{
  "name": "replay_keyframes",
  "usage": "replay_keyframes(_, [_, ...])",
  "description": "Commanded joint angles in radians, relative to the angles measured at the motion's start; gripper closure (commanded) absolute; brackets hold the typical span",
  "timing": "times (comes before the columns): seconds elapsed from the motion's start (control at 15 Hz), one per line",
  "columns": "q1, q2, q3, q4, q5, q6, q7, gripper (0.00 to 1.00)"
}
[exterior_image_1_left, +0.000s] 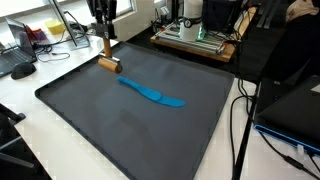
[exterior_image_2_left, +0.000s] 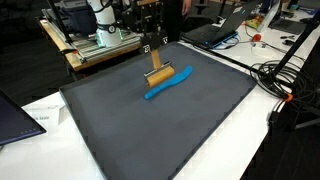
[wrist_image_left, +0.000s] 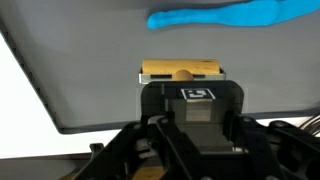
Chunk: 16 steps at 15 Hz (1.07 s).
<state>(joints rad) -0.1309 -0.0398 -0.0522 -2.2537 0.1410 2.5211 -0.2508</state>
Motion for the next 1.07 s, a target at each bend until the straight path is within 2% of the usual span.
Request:
replay_keyframes(0.0, [0.051,-0.128,0.009,-0.163,-0.023,0.132,0.036,0.78])
replay_keyframes(0.47, [0.111,-0.218,0.062,-0.341,-0.096,0.313,0.163,0.78])
replay_keyframes(0.67, [0.110,-0.238,0.101,-0.393,-0.146,0.382,0.229,0.78])
replay_keyframes(1.0, [0.111,-0.237,0.166,-0.434,-0.198,0.434,0.308,0.78])
